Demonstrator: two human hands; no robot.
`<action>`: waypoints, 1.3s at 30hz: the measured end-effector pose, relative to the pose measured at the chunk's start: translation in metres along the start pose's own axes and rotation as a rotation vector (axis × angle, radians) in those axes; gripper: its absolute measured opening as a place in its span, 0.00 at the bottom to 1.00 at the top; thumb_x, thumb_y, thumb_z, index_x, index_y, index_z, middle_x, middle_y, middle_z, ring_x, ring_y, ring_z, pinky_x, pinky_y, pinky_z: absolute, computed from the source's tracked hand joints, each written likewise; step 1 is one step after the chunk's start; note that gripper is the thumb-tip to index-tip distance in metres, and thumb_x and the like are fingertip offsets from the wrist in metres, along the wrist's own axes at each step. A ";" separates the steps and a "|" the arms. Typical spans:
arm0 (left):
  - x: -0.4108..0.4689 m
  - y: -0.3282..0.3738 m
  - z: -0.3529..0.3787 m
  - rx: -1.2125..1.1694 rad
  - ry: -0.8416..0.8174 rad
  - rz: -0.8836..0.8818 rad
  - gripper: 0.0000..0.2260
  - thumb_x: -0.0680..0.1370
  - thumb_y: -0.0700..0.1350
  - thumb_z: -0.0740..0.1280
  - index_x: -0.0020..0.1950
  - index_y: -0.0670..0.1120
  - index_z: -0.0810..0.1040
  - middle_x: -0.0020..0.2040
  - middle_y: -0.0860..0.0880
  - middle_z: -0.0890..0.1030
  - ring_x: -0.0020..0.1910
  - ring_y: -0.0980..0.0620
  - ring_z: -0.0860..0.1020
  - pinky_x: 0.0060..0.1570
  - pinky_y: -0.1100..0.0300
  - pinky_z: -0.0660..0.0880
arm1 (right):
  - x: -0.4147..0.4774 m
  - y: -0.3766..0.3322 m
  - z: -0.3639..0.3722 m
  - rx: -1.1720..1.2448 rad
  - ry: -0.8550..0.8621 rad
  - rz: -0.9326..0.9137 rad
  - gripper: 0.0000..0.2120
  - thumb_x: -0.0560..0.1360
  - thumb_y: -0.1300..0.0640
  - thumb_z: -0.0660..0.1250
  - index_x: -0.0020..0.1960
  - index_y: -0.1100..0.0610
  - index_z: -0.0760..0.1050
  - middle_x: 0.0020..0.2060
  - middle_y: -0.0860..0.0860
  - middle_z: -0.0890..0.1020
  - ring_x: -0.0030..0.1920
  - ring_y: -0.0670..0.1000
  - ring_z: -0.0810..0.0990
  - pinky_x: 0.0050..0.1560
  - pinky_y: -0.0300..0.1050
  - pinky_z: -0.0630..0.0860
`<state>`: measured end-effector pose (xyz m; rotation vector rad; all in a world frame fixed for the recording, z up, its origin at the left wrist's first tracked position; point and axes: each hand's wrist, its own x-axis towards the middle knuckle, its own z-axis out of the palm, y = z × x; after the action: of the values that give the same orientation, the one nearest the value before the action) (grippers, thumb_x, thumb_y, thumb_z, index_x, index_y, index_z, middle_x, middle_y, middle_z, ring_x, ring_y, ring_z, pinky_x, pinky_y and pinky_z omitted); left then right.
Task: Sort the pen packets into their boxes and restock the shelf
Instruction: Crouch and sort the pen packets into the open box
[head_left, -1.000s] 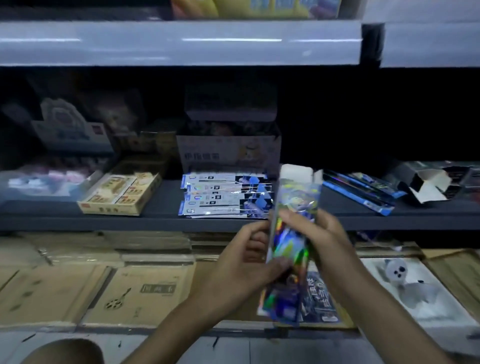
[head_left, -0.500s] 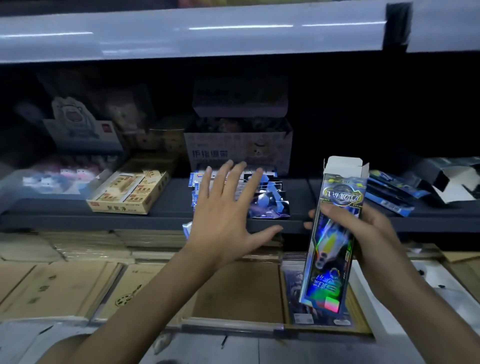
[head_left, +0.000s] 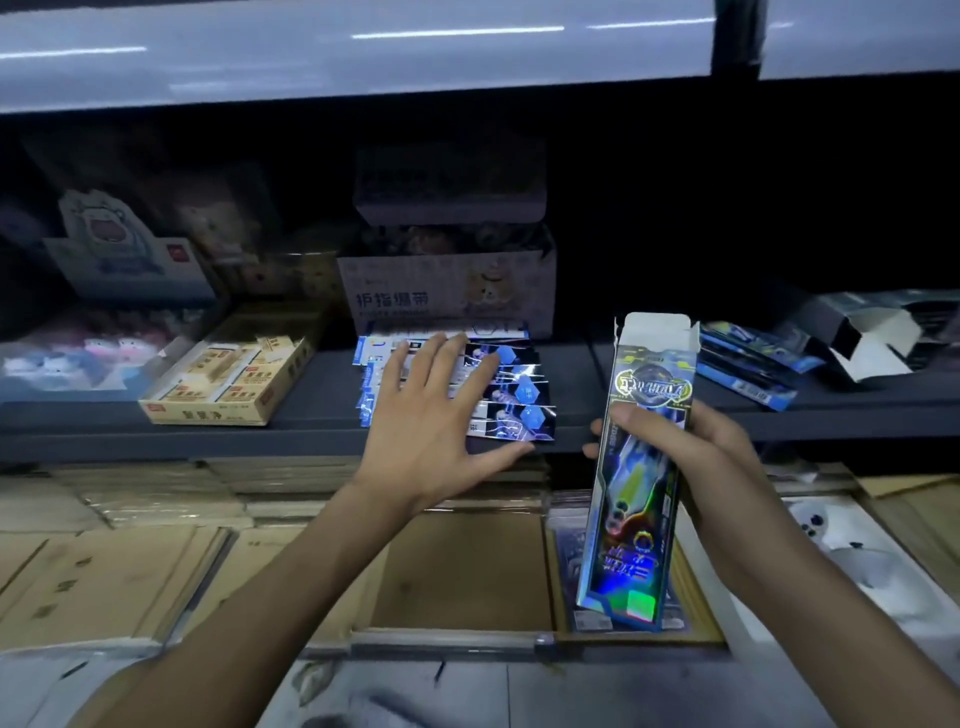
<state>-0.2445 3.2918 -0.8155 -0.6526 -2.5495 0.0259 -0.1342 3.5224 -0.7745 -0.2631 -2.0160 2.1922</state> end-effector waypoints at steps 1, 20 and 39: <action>0.000 0.000 0.000 0.007 0.004 0.000 0.43 0.74 0.79 0.52 0.80 0.53 0.66 0.78 0.42 0.67 0.79 0.41 0.63 0.77 0.36 0.54 | 0.001 0.001 0.001 -0.002 0.002 0.006 0.10 0.74 0.54 0.75 0.55 0.54 0.83 0.50 0.55 0.89 0.52 0.61 0.88 0.65 0.66 0.78; -0.010 -0.013 0.004 0.090 0.269 0.285 0.23 0.74 0.54 0.64 0.66 0.46 0.79 0.63 0.42 0.79 0.60 0.40 0.77 0.60 0.44 0.69 | -0.004 0.011 0.009 -0.025 -0.013 0.034 0.11 0.74 0.54 0.76 0.55 0.54 0.83 0.50 0.56 0.88 0.53 0.62 0.87 0.66 0.67 0.77; 0.009 -0.026 0.000 0.058 0.647 0.303 0.12 0.83 0.35 0.58 0.53 0.41 0.82 0.43 0.45 0.83 0.40 0.42 0.81 0.43 0.51 0.74 | -0.008 0.016 0.012 -0.020 -0.027 0.067 0.09 0.75 0.54 0.75 0.55 0.53 0.84 0.50 0.56 0.88 0.53 0.63 0.87 0.64 0.62 0.80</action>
<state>-0.2629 3.2733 -0.8077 -0.8555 -1.8132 -0.0068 -0.1294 3.5071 -0.7896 -0.3094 -2.0732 2.2276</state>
